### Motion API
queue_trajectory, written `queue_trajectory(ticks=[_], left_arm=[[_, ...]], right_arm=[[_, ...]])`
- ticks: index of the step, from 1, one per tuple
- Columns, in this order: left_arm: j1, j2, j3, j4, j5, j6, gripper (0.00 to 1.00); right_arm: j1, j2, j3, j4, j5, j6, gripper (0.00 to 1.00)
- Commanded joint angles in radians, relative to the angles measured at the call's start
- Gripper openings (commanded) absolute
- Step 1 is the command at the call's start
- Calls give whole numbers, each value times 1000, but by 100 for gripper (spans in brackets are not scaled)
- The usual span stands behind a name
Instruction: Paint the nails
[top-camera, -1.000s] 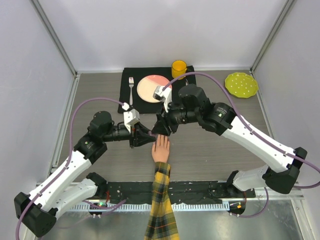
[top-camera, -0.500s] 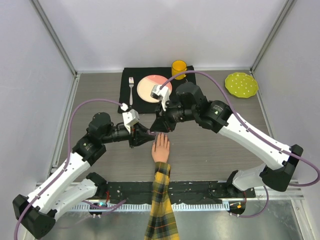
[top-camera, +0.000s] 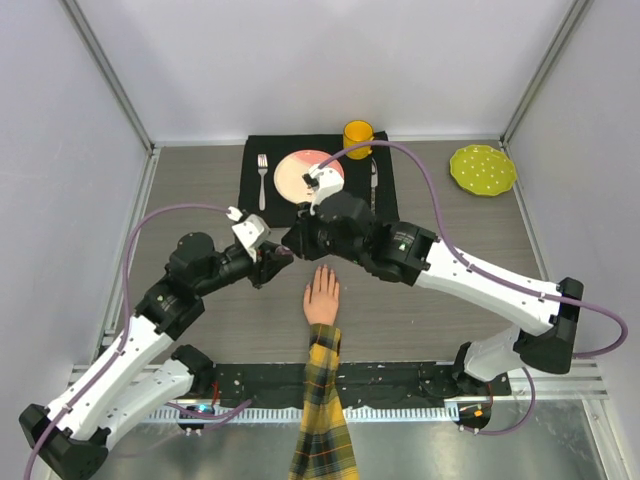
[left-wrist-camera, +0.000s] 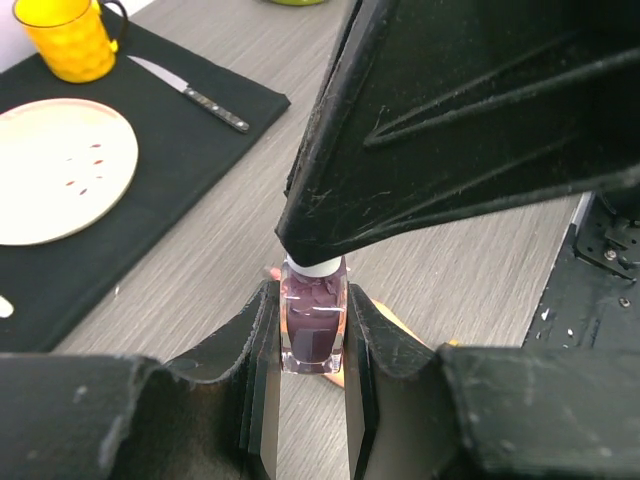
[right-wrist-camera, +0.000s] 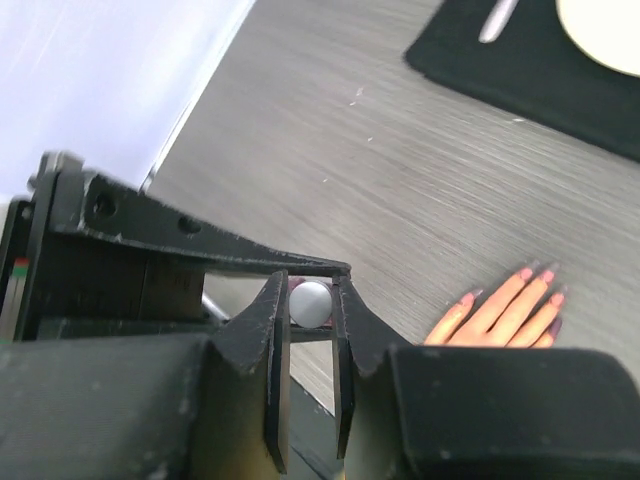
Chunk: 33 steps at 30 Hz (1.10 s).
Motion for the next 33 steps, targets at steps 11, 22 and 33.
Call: queue_trajectory(ticks=[11,22,33], left_arm=[[10,14,24,116,19,2,0],[10,50,47,115,196,-33,0],[10,90,48,161,405,-88,0]], right_arm=[[40,-18,54,-63,135,2,51],[-151,-252,-66,-71,-245,-259,71],[-195,-125,22,-171,-694,-523,64]])
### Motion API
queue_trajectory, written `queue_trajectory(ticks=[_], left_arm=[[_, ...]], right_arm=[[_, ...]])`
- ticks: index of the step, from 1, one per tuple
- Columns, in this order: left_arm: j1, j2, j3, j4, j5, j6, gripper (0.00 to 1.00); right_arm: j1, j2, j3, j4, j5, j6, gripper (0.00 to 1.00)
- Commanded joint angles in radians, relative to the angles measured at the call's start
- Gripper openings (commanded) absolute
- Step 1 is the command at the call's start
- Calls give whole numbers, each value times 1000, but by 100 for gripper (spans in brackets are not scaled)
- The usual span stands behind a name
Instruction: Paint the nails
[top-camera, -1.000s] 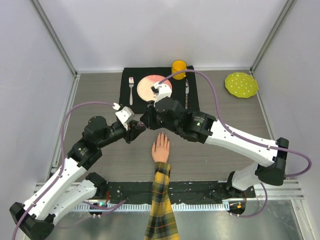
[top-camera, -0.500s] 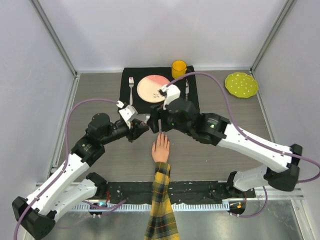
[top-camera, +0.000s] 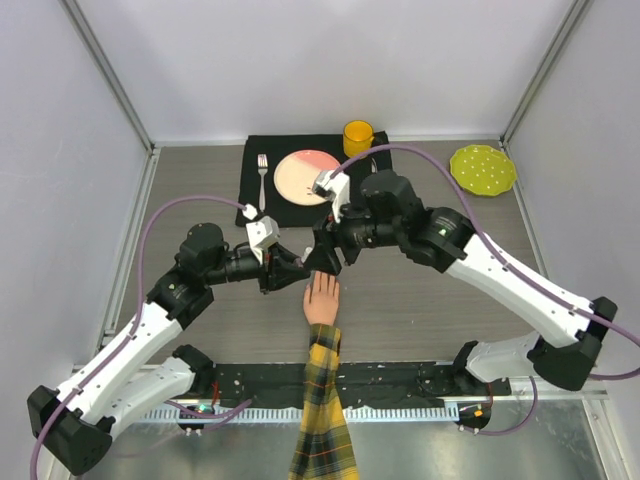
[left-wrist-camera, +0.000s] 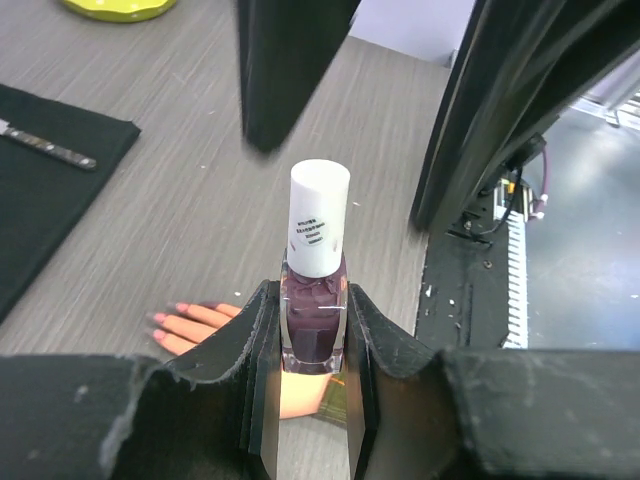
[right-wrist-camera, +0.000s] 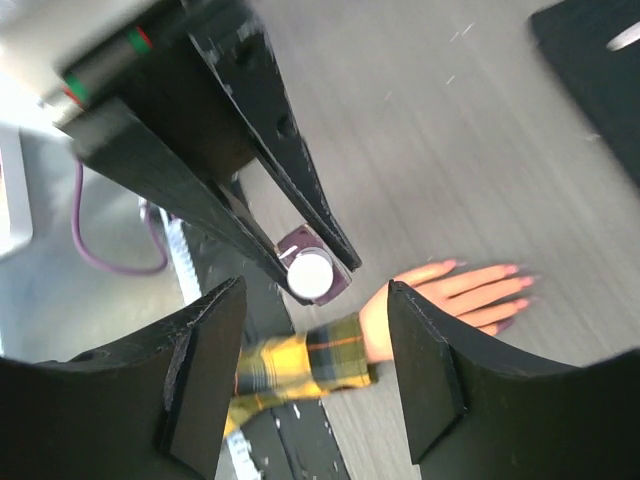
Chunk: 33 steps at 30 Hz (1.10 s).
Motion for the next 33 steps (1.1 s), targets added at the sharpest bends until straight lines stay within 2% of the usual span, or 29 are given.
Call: queue_trajectory(ticks=[1,6,10,13,27,29,30,31,33], left_arm=[[3,-4,42,68,66,-22,0],[3,7,45,66,77,-24,0],[3,10,47,63,89,-24,0],[3,11,47,64,92,-27,0],[3,7,50,61,121,-26,0],[3,7,50,61,120,-27,0],[3,7,50,58,115,-26,0],[3,5,51,57,96,-24,0],[3,-1,51,42,54,-6,0]], right_arm=[[0,19,50,-31,-157,-116,64],[0,37,57,-31,-160,-121,55],[0,45,68,-31,-159,-119,41],[0,48,76,-27,-160,-118,37],[0,86,91,-30,-182,-107,30],[0,91,91,-31,-182,-104,21],[0,94,94,-33,-180,-93,6],[0,94,94,-34,-177,-87,1],[0,106,91,-33,-163,-69,1]])
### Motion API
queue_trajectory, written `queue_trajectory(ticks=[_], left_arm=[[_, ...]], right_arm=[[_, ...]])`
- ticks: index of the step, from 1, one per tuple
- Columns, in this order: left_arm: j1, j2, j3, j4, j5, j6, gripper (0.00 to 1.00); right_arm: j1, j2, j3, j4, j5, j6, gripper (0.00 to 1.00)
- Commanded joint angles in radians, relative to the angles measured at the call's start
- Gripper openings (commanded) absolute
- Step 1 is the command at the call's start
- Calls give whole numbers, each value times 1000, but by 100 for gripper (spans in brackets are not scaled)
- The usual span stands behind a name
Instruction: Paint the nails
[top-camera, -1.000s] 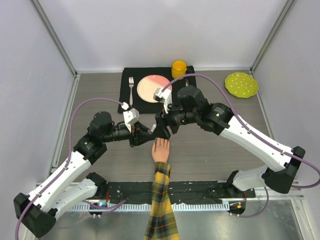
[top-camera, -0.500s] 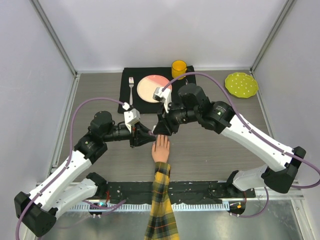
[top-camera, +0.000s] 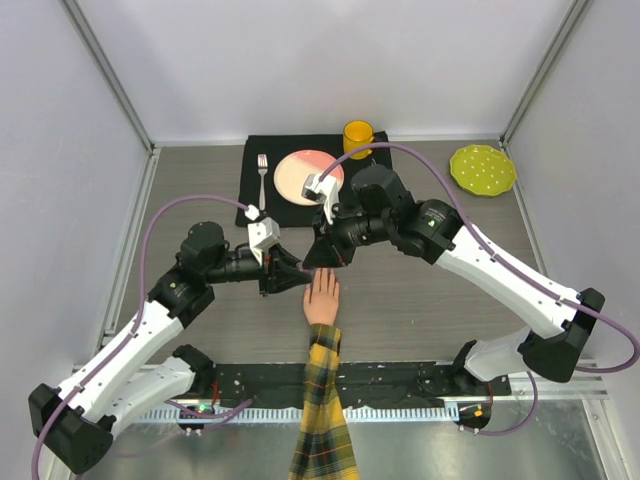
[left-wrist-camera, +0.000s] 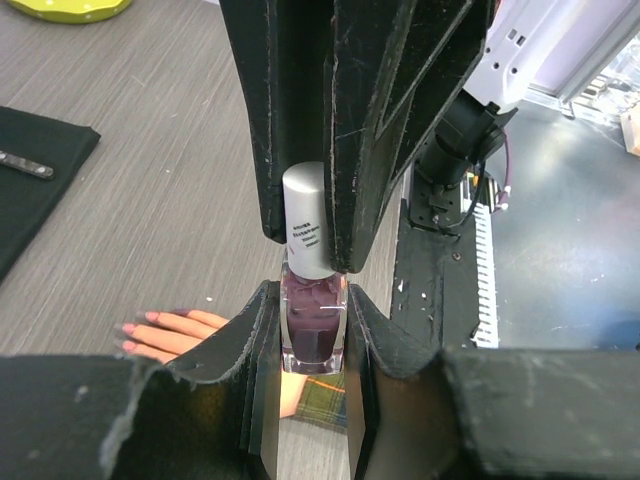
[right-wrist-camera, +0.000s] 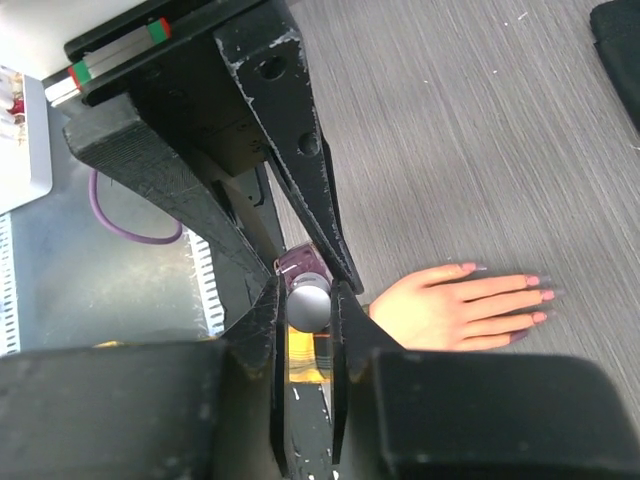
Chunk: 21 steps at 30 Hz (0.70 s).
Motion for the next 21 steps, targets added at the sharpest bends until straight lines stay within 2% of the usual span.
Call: queue_trajectory(ticks=[1,3,4,7,8,9,10,11,13,14,19,21], left_arm=[[2,-16,50,21,-114,21,0],[2,-14,62,-28,-204,57,0],[2,-17,68,-46,-288,77,0],[2,-46,65,-62,-393,96,0],[2,-57,53,-56,-439,96,0],[1,-69,45,-39,-461,96,0],[1,-91,36,-27,-479,96,0],[1,-100,19,-2,-495,96,0],[1,-111,13,12,-498,94,0],[1,-114,13,10,-495,94,0],[1,-109,13,9,-476,90,0],[1,-111,13,10,-478,88,0]], right_arm=[[6,18,27,41,21,64,1],[10,27,-17,73,39,101,1],[15,33,-28,99,79,135,1],[76,87,-27,114,201,238,1],[111,108,-5,101,366,275,1],[146,154,71,80,468,319,1],[214,185,123,-7,630,494,1],[236,208,169,-50,765,566,1],[286,246,227,-28,763,631,1],[299,257,239,-22,809,649,1],[303,282,265,-18,829,634,1],[297,277,260,-15,820,626,7]])
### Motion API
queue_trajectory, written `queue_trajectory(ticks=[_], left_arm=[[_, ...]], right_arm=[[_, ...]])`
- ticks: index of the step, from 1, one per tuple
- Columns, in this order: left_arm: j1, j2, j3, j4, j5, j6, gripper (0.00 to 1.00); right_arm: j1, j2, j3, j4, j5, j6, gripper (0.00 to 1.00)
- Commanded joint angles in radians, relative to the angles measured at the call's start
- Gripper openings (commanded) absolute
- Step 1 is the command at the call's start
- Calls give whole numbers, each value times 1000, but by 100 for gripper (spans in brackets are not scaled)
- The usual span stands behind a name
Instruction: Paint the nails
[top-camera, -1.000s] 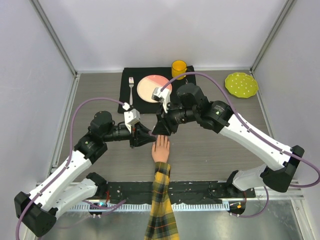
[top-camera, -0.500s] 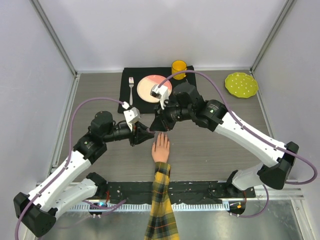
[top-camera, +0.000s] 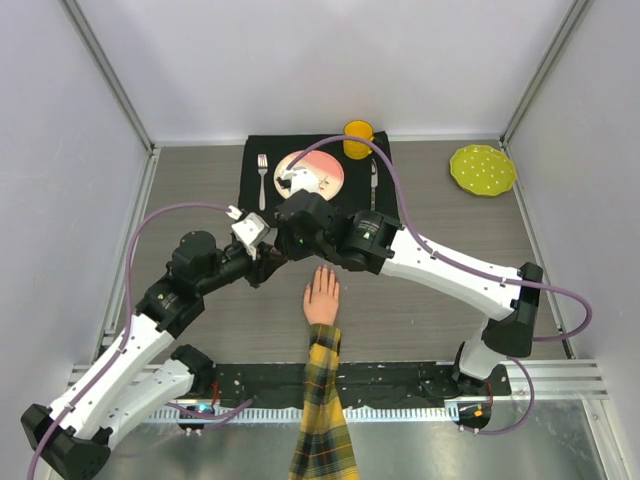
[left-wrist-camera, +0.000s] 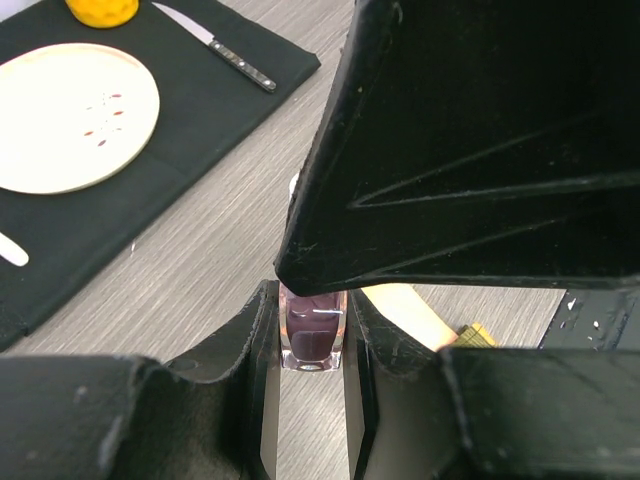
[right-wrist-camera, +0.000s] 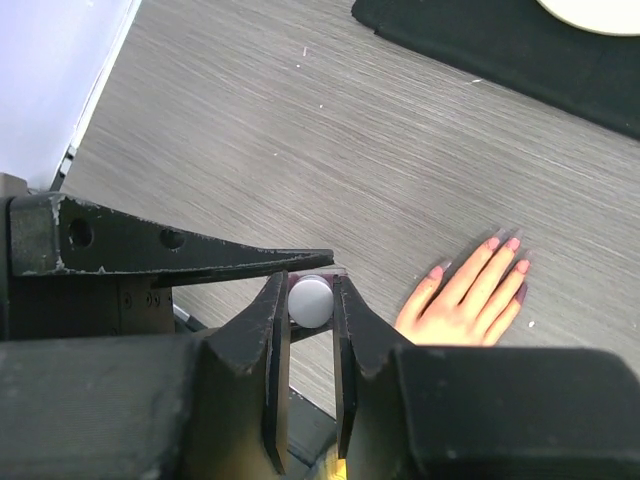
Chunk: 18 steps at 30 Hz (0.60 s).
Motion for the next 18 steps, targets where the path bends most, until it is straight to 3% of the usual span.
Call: queue_trajectory(ticks=[1,2,7,9,13,15,18], left_arm=[[-8,-3,30,178,-3,-1,0],[-8,-2,31,173,-6,-1,0],[-8,-6,30,171,-4,-1,0],[-8,-11,28,174,-1,-4,0],[-8,-6,25,181,10,-9,0],[-8,-2,30,176,14,-11,0],[-6,15,34,176,83,-20,0]], right_arm=[[32,12,26,35,-28,76,12],[22,5,24,37,-34,73,23],[-8,-65,-32,64,-54,16,40],[-57,-119,-86,84,-101,-7,55],[-183,-203,-172,104,-324,-74,62],[-206,-260,-213,122,-446,-123,68],[-214,-313,-236,122,-569,-244,69]])
